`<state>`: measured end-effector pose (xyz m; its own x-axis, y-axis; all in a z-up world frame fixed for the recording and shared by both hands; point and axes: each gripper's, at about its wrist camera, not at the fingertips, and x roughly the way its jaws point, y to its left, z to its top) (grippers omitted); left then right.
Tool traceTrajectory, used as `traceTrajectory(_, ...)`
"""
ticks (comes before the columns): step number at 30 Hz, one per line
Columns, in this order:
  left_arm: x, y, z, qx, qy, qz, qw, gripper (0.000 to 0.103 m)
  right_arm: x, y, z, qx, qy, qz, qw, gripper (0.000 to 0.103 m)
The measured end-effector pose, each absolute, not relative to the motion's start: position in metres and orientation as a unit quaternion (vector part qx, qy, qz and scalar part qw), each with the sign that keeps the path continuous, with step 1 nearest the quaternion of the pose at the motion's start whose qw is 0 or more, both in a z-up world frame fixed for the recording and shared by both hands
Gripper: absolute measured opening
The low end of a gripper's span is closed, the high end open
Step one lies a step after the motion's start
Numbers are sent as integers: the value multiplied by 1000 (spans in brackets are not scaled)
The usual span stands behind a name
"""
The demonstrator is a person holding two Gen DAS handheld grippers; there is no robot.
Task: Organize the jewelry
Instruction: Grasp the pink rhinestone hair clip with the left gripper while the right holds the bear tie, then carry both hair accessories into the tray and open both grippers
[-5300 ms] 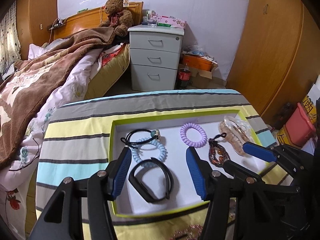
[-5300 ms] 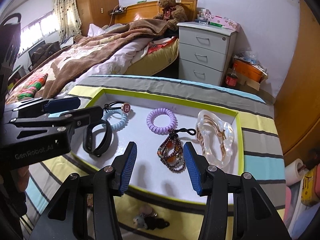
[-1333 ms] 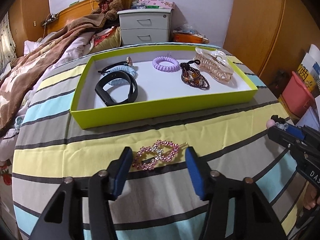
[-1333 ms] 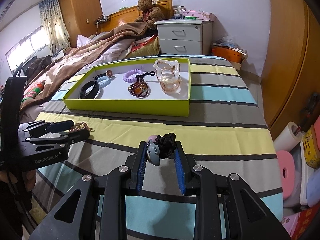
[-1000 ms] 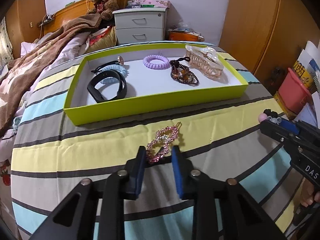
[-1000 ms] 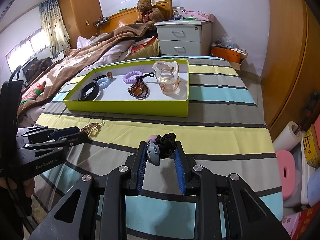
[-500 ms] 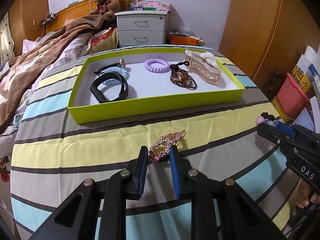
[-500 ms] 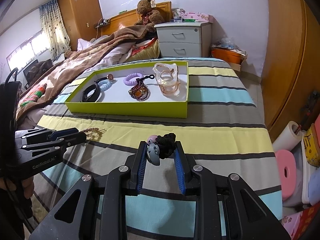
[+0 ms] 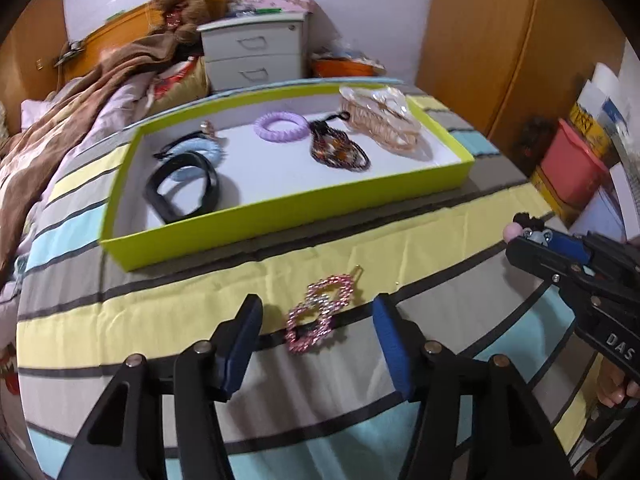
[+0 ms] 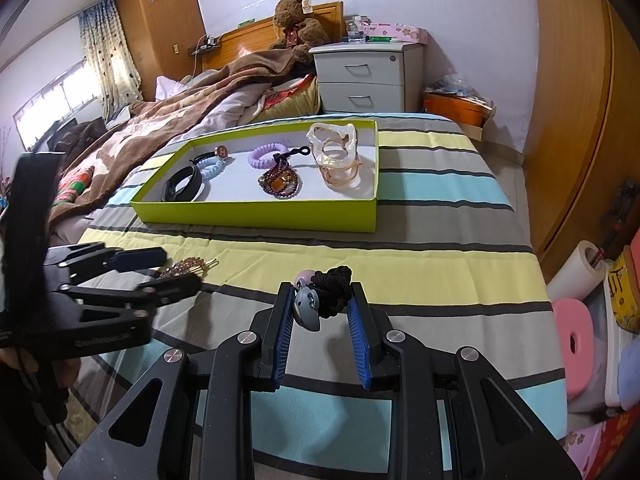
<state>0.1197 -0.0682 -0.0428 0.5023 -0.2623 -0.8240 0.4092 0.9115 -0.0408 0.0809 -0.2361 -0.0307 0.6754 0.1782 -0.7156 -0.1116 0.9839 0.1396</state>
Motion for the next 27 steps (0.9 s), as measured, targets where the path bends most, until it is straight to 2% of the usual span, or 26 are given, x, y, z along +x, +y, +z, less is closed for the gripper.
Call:
traceTrajectory(4,121,-75,-44,90,454,-194,865,59,80,-234,-31,41,395,80,914,28)
traceTrajectory(8,121,-72,-42,91,453,-187,867,33,80,-233,-31,41,395,81,914,28)
traceTrajectory(13,121,-67,-41,84,452,-178,870,22,80,-232,-31,39,395,81,914,28)
traceTrajectory(16,120,-66,-38,82,449,-171,873,22,81,-232,-29,38,393,80,915,28)
traceTrajectory(17,119,-65,-36,81,447,-171,874,20,82,-231,-29,38,393,80,915,28)
traceTrajectory(18,119,-63,-35,79,445,-170,876,11,82,-231,-28,37,393,80,915,28)
traceTrajectory(27,118,-48,-29,62,439,-159,882,11,84,-225,-25,31,392,84,916,28)
